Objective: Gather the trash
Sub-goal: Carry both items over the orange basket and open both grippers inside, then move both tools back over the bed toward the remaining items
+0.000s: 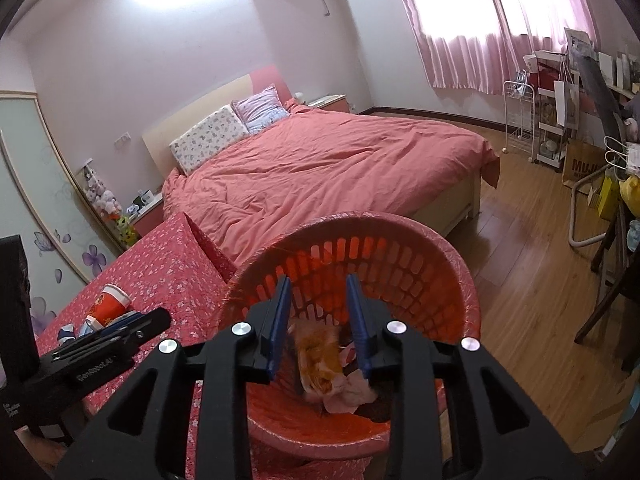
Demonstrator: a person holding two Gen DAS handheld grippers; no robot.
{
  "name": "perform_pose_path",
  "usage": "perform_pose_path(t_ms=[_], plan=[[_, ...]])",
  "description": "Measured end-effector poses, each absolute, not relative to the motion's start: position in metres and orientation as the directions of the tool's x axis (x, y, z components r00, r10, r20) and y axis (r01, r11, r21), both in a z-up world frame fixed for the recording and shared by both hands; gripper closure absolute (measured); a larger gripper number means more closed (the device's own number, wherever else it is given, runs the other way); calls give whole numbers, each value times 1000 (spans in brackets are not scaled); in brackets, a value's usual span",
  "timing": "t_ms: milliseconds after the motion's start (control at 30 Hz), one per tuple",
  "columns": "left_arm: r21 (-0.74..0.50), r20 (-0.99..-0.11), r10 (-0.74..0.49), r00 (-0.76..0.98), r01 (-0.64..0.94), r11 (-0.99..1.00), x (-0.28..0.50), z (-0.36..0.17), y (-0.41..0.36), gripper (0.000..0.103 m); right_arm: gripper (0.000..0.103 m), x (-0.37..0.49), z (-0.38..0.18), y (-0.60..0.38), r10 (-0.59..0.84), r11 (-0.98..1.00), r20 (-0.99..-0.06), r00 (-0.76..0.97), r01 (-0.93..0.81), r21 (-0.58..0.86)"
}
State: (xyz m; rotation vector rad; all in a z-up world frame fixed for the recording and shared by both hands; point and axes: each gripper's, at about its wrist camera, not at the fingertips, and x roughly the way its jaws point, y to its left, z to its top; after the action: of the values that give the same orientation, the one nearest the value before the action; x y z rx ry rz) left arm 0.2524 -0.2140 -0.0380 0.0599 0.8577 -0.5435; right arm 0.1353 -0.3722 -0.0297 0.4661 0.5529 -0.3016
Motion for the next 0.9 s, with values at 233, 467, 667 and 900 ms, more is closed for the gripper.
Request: perform_pose_path(t_ms=[233,467,667,900], plan=[[-110,-721,-363,591,419,901,247,-30,-169,37,57,134,-21,-352,-185,879,-547,816,386,279],[-60,-704,-281,652,340,938,241,-22,-114,30,43,138,-13,-328,-185,903,-533,826,357,240],[-42,-681,-232,694,280,959,237,-12,-63,25,28,141,-8,-301,-175,923,-526,833,325,207],[-2,-649,-138,748,180,984,225,-7,14,18,12,146,-4,-266,-166,945,-522,837,286,158]])
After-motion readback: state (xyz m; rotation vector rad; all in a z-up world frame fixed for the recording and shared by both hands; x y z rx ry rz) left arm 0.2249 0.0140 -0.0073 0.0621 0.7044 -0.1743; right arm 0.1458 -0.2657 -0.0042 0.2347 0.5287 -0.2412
